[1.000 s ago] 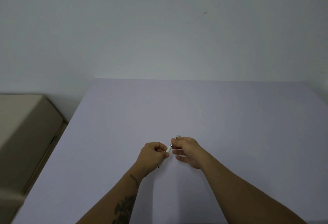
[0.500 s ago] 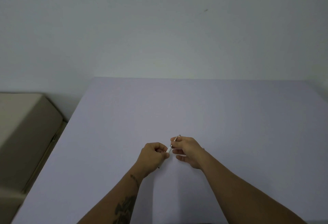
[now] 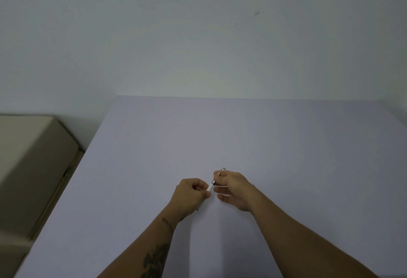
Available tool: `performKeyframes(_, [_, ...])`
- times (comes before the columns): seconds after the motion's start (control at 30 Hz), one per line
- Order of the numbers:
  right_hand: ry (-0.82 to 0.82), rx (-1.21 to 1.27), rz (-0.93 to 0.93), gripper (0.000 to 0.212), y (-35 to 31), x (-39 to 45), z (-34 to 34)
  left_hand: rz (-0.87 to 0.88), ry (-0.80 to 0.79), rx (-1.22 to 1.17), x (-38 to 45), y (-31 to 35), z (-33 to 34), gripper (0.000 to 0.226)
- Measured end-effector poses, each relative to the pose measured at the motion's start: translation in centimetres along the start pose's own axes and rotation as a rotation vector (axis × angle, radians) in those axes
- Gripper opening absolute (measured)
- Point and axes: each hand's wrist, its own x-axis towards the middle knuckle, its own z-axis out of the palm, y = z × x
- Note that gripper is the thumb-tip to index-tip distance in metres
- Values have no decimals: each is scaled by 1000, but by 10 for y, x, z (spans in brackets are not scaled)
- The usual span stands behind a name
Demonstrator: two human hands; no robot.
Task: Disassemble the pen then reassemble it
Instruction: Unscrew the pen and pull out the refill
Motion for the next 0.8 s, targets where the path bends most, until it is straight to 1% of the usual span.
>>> performKeyframes(0.23, [74, -40, -28, 12, 3, 5, 1, -8, -8, 13, -1, 0, 1, 4])
performKeyframes(0.33, [66, -6, -24, 21, 1, 3, -1, -25, -13, 28, -1, -2, 0, 6])
performKeyframes(0.47, [80, 79, -31, 20, -3, 6, -7, -61, -17, 33, -2, -6, -2, 8])
performKeyframes(0.53, [118, 141, -50, 19, -10, 10, -10, -70, -6, 44, -1, -8, -2, 7])
performKeyframes(0.63, [229, 206, -91, 14, -22, 20, -20, -74, 11, 44, 3, -10, -2, 6])
performKeyframes(0.67, [269, 180, -108, 13, -24, 22, -24, -77, 15, 43, 4, -10, -1, 6])
performKeyframes(0.7, [310, 103, -133, 14, -25, 27, -29, -80, 17, 48, 6, -10, 0, 5])
performKeyframes(0.73, [342, -19, -161, 17, -24, 32, -34, -82, 19, 53, 8, -10, 1, 6])
performKeyframes(0.8, [393, -318, -197, 12, -19, 41, -41, -88, 21, 53, 12, -10, 3, 8])
